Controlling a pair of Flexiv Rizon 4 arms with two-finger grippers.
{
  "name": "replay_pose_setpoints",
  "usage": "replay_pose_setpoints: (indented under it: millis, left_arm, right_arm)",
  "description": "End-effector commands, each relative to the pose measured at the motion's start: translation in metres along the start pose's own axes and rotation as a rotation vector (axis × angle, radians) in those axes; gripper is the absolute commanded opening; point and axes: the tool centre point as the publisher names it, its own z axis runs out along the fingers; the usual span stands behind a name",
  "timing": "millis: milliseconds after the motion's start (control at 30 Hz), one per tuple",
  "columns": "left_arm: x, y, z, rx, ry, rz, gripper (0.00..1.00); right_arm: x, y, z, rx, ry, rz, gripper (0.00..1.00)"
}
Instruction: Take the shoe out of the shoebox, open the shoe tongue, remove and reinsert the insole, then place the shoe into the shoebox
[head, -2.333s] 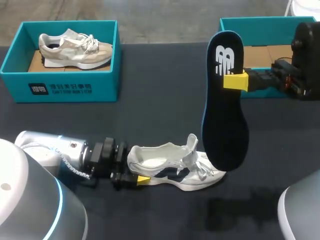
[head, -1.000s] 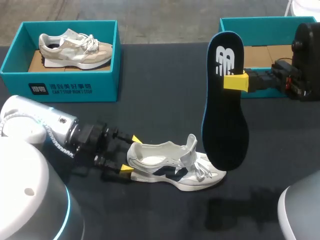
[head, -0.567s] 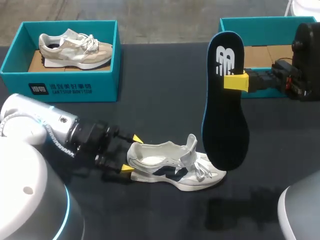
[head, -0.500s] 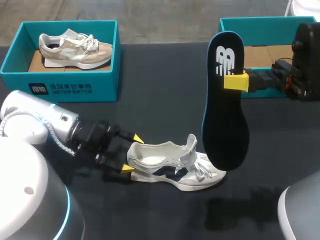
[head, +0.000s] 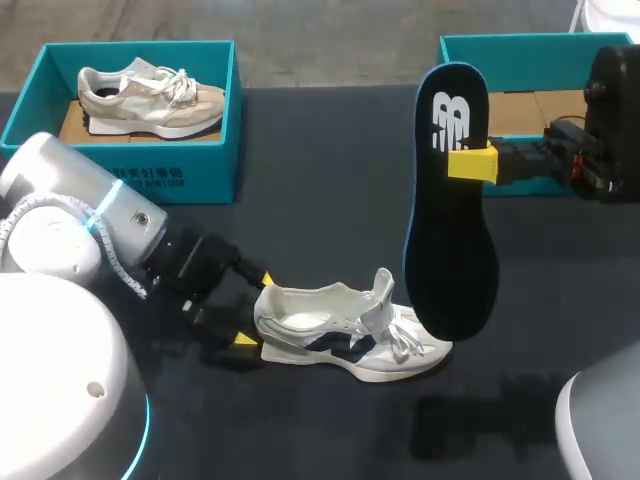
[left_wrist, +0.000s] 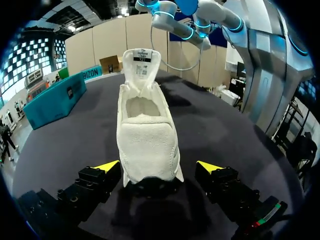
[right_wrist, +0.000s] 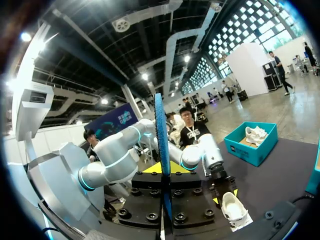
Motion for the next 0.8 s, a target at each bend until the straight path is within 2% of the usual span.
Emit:
replay_pose_setpoints:
  millis: [33,133,233,767,800]
  left_arm:
    - [-0.0017,-0.0045,-0.0088,-0.114,0.007,-0.004,1.0]
    - [-0.0052,-0.0058,-0.012,-0.188,-0.021,-0.014,1.0]
    - [-0.0065,-0.0111,-0.0146,-0.337,-0.073,0.0,1.0]
    - [-0.0065,-0.0111,-0.0146,-0.337,-0.073,0.0,1.0]
    - [-0.0072,-0.0122,-0.0139,-0.361,-0.057,-0.011,1.0]
  right_arm:
    - [0.0,-0.0013,0.0012,0.0,-0.002,0.002,0.0]
    - [0.0,-0.0013,0.0012,0.0,-0.002,0.002,0.0]
    - [0.0,-0.0013,0.0012,0.0,-0.002,0.002,0.0]
    - [0.0,-0.0013,0.0012,0.0,-0.002,0.002,0.0]
    - [0.0,-0.0013,0.0012,0.0,-0.002,0.002,0.0]
